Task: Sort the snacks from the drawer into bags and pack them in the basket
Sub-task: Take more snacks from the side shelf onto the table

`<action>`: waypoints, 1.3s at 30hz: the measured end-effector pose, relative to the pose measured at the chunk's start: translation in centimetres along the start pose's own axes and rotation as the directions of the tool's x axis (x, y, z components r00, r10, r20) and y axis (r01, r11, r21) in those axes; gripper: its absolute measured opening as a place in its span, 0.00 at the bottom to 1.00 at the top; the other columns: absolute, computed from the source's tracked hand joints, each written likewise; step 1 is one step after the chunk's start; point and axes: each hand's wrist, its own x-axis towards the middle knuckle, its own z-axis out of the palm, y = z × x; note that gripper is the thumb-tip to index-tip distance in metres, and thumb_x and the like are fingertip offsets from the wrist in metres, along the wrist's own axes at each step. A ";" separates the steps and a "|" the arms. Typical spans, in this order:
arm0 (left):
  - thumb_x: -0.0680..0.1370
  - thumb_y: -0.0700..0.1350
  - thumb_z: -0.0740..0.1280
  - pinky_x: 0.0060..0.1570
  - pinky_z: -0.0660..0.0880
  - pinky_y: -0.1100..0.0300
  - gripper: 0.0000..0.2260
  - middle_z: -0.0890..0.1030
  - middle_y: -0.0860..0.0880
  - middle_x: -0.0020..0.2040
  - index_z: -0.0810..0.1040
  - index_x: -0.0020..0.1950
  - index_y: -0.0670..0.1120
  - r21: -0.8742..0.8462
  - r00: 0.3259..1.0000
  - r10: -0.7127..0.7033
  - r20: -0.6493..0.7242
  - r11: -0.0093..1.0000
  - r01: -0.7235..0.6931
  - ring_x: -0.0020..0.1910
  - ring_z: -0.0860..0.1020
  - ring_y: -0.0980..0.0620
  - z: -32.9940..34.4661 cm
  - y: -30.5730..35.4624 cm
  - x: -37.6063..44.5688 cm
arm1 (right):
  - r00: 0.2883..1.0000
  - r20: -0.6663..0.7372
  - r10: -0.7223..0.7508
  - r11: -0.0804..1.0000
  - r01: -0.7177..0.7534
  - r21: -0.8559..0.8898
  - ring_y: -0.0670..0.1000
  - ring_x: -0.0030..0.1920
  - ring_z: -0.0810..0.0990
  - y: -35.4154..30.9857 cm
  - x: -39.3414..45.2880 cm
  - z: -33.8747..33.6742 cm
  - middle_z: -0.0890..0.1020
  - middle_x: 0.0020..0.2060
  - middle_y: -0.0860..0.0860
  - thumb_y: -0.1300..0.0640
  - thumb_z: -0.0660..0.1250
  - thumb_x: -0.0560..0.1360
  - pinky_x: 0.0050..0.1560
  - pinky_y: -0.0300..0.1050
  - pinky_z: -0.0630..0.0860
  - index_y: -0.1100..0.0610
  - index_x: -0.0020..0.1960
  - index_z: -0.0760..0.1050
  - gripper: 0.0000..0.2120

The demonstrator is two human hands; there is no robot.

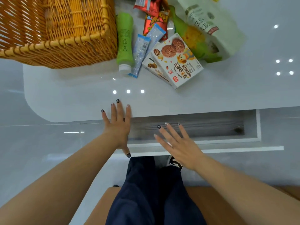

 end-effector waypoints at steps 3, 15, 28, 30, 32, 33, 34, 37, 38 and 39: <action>0.57 0.69 0.77 0.66 0.39 0.27 0.75 0.22 0.30 0.68 0.17 0.67 0.38 0.017 1.000 -0.025 -0.016 1.000 0.025 0.70 0.28 0.26 0.2 0.3 0.2 | 0.994 -0.069 0.090 0.996 -0.090 0.008 0.65 0.76 0.42 1.3 0.9 -0.7 0.39 0.77 0.61 0.56 0.79 0.59 0.71 0.69 0.40 0.58 0.78 0.47 0.58; 0.70 0.54 0.73 0.70 0.43 0.31 0.59 0.35 0.32 0.75 0.23 0.73 0.44 0.013 0.966 -0.057 -0.252 0.998 0.063 0.76 0.41 0.30 1.2 0.4 1.0 | 0.986 0.140 0.089 0.993 -0.099 0.070 0.68 0.75 0.39 5.6 4.8 -2.2 0.35 0.76 0.62 0.37 0.77 0.61 0.67 0.76 0.49 0.50 0.76 0.31 0.65; 0.65 0.55 0.78 0.63 0.61 0.27 0.47 0.64 0.35 0.72 0.57 0.77 0.44 0.284 0.779 0.318 -0.541 0.940 -0.188 0.70 0.66 0.31 0.8 -4.3 4.5 | 0.991 0.006 0.133 0.991 -0.134 0.012 0.65 0.71 0.66 6.7 7.7 -3.5 0.65 0.73 0.63 0.60 0.78 0.61 0.58 0.74 0.69 0.51 0.76 0.62 0.47; 0.69 0.50 0.75 0.64 0.61 0.28 0.42 0.64 0.36 0.71 0.56 0.78 0.45 0.308 0.760 0.328 -0.560 0.935 -0.177 0.70 0.65 0.33 1.0 -4.8 4.8 | 0.989 0.016 0.145 0.989 -0.145 -0.001 0.64 0.70 0.69 6.9 8.1 -3.7 0.67 0.72 0.62 0.59 0.77 0.62 0.56 0.72 0.71 0.51 0.75 0.64 0.44; 0.72 0.44 0.70 0.64 0.61 0.28 0.39 0.61 0.37 0.72 0.53 0.79 0.45 0.359 0.760 0.361 -0.541 0.916 -0.180 0.70 0.63 0.33 0.8 -5.0 5.2 | 0.986 0.044 0.162 0.986 -0.161 -0.034 0.65 0.68 0.70 7.2 8.5 -4.0 0.68 0.72 0.62 0.59 0.75 0.64 0.56 0.70 0.72 0.52 0.75 0.64 0.41; 0.72 0.42 0.66 0.65 0.61 0.28 0.38 0.59 0.37 0.73 0.51 0.79 0.45 0.384 0.767 0.377 -0.519 0.905 -0.185 0.71 0.61 0.33 0.6 -5.0 5.4 | 0.983 0.064 0.170 0.985 -0.168 -0.040 0.65 0.68 0.70 7.3 8.6 -4.0 0.68 0.71 0.62 0.59 0.73 0.66 0.55 0.70 0.73 0.52 0.75 0.64 0.39; 0.73 0.42 0.64 0.65 0.60 0.27 0.38 0.57 0.37 0.74 0.49 0.79 0.45 0.402 0.780 0.386 -0.492 0.896 -0.190 0.71 0.60 0.33 0.4 -4.9 5.6 | 0.982 0.072 0.176 0.984 -0.173 -0.046 0.66 0.67 0.71 7.4 8.8 -4.0 0.68 0.71 0.62 0.59 0.71 0.67 0.55 0.70 0.73 0.52 0.75 0.64 0.37; 0.74 0.45 0.61 0.66 0.56 0.27 0.39 0.53 0.37 0.76 0.41 0.79 0.43 0.438 0.822 0.388 -0.417 0.878 -0.193 0.72 0.56 0.33 0.1 -4.5 5.7 | 0.978 0.060 0.202 0.978 -0.198 -0.068 0.67 0.67 0.70 7.0 9.0 -4.2 0.68 0.71 0.62 0.59 0.65 0.71 0.55 0.71 0.73 0.52 0.75 0.62 0.33; 0.75 0.45 0.61 0.66 0.54 0.27 0.40 0.51 0.37 0.76 0.39 0.78 0.43 0.431 0.836 0.379 -0.397 0.881 -0.194 0.72 0.55 0.32 0.0 -4.4 5.7 | 0.976 0.061 0.208 0.977 -0.204 -0.068 0.67 0.68 0.70 6.9 9.0 -4.1 0.68 0.71 0.62 0.60 0.63 0.71 0.54 0.72 0.72 0.52 0.76 0.60 0.33; 0.75 0.45 0.61 0.66 0.53 0.27 0.41 0.50 0.37 0.76 0.36 0.78 0.42 0.419 0.853 0.367 -0.370 0.886 -0.199 0.73 0.54 0.32 -0.2 -4.3 5.6 | 0.973 0.081 0.217 0.975 -0.212 -0.062 0.67 0.68 0.70 6.7 9.0 -4.3 0.68 0.71 0.62 0.60 0.61 0.71 0.54 0.73 0.72 0.53 0.76 0.59 0.33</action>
